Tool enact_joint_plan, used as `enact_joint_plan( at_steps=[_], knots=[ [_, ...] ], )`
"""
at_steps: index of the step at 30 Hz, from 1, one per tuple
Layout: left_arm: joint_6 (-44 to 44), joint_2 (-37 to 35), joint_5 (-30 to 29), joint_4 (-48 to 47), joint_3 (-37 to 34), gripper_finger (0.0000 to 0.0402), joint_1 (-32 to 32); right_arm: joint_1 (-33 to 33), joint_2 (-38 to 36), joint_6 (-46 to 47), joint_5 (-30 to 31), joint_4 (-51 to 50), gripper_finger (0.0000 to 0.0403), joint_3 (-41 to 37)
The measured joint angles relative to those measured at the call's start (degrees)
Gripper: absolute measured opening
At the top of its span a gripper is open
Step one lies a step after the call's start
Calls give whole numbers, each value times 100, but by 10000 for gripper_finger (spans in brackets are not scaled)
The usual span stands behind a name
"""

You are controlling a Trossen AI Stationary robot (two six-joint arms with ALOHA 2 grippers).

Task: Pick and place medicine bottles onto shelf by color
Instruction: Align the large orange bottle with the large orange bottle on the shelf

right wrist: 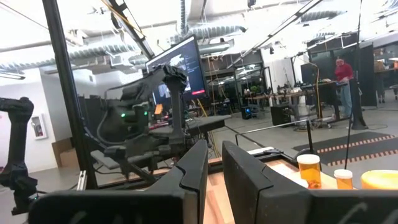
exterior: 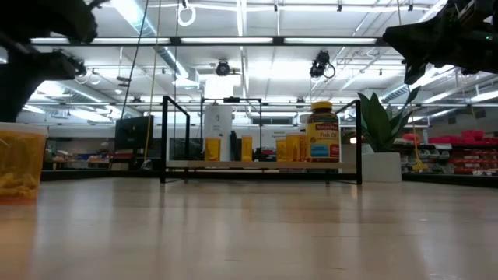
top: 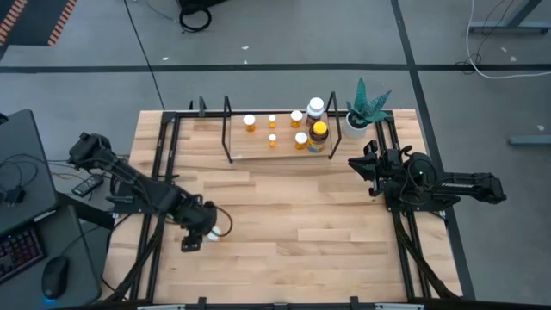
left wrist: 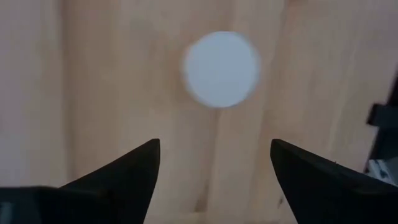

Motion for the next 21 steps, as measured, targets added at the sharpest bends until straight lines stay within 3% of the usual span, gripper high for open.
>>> enact_joint_plan(
  at_steps=[7, 17, 21],
  knots=[
    [-420, 177, -303, 886, -433, 326, -355, -1, 0, 0, 0, 0, 57, 1],
    [-84, 1197, -453, 1728, -389, 327, -290, -2, 0, 0, 0, -1, 57, 0],
    [20, 1507, -471, 1613, -126, 327, -206, -1, 0, 0, 0, -1, 57, -1]
  ],
)
